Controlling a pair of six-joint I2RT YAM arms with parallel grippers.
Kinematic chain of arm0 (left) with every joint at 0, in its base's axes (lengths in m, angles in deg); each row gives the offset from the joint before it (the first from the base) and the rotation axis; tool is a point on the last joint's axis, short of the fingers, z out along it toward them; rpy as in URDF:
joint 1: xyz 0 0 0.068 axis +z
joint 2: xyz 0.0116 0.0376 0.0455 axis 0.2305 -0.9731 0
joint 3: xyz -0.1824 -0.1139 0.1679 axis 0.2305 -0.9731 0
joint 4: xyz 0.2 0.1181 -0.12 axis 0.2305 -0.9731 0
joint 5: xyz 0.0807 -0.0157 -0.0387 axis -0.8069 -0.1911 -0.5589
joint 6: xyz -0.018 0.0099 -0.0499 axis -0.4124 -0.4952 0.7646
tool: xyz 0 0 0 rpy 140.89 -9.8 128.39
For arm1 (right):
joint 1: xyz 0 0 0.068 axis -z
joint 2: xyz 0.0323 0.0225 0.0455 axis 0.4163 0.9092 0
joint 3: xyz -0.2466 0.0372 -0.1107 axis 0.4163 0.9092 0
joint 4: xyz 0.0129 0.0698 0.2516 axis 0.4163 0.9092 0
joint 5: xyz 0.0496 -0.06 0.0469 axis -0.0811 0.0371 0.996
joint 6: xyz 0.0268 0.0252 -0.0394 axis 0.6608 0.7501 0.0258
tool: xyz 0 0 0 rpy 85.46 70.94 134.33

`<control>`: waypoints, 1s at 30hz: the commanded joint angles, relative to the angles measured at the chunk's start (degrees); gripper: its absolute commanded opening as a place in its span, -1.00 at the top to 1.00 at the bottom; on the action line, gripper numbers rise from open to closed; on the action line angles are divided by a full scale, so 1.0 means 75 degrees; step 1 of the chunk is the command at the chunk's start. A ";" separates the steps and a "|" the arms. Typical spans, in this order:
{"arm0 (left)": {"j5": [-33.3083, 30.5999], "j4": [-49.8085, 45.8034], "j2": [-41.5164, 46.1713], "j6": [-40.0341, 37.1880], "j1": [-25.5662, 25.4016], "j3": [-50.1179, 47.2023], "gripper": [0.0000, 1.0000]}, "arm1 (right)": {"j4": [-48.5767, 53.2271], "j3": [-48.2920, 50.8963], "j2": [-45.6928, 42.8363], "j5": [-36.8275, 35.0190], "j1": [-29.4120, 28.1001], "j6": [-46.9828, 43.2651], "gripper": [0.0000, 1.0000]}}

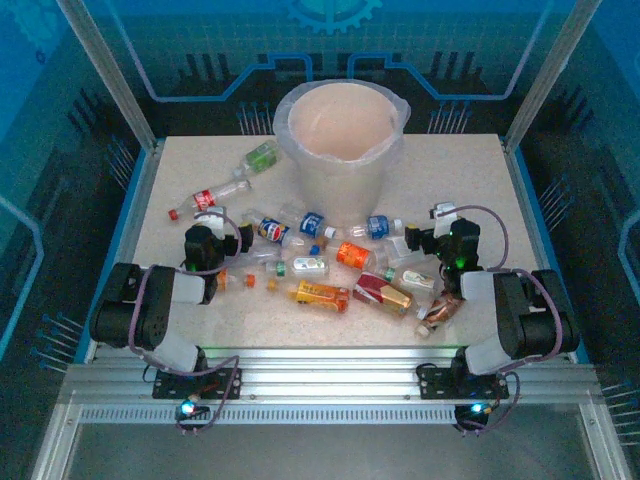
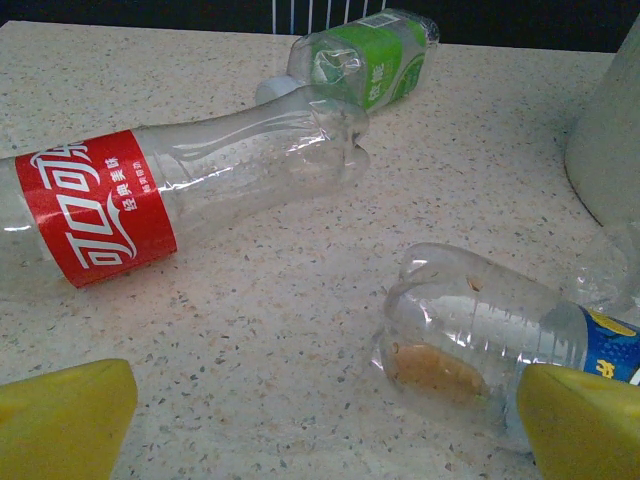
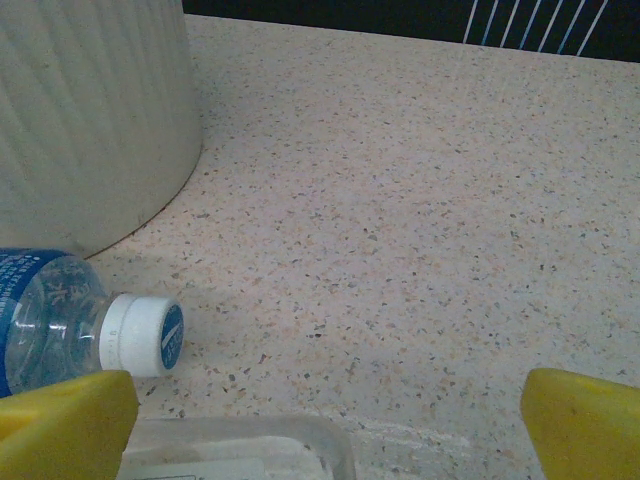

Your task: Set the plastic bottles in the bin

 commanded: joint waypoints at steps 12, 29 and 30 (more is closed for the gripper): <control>-0.0165 -0.0019 0.0687 -0.0046 0.0016 -0.0137 -0.98 | 0.0299 -0.0071 -0.0477 -0.0226 -0.0051 0.0130 -0.99; -0.0303 -0.3081 0.2541 -0.0186 0.0007 0.1561 -0.98 | 0.3362 -0.0768 -0.2939 -0.1204 -0.0043 0.0477 -0.99; -0.0303 -0.3351 0.2491 -0.0197 0.0004 0.1860 -0.98 | 0.3619 -0.0867 -0.3049 -0.1270 -0.0041 0.0542 -0.99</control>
